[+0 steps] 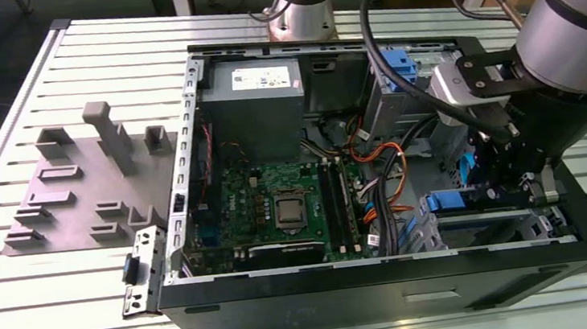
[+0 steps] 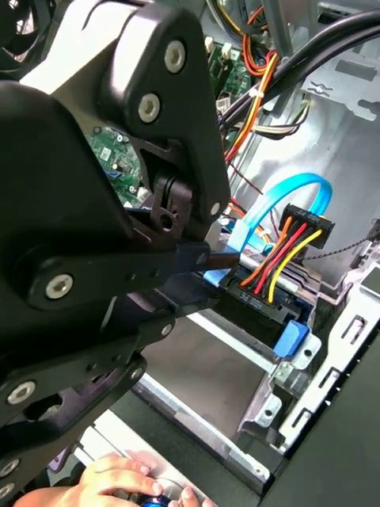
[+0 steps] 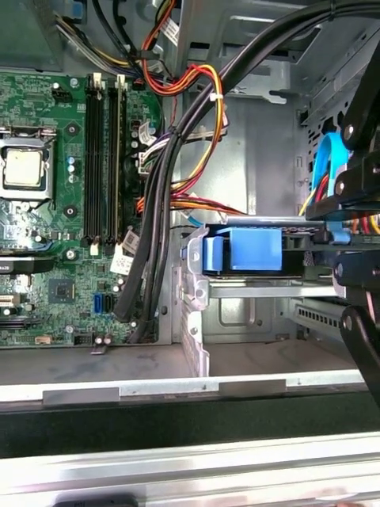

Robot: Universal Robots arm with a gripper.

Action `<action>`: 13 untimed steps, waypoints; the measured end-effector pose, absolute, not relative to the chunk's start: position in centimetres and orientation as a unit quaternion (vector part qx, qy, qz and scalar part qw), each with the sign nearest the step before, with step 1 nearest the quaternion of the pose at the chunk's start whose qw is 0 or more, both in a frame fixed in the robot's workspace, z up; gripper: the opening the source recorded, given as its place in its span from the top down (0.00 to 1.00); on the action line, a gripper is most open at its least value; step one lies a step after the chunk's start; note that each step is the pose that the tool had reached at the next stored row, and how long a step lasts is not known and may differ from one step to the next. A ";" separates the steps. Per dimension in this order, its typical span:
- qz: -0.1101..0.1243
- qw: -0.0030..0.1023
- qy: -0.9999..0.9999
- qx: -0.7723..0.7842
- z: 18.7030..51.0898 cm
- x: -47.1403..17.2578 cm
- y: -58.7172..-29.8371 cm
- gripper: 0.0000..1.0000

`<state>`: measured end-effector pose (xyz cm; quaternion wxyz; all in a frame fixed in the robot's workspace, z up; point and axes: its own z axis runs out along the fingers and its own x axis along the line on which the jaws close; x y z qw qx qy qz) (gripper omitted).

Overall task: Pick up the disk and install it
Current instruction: 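Insert the second disk wire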

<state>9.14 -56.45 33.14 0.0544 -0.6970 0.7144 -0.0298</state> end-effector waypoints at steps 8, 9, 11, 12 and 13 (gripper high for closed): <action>-0.029 0.053 0.714 -0.697 34.2 9.1 -56.5 0.71; -0.029 0.053 0.714 -0.697 34.2 9.1 -56.5 0.71; -0.029 0.053 0.714 -0.697 34.2 9.1 -56.4 0.78; -0.029 0.053 0.714 -0.697 34.2 9.1 -56.5 0.84; -0.029 0.053 0.714 -0.697 34.2 9.1 -56.5 0.84</action>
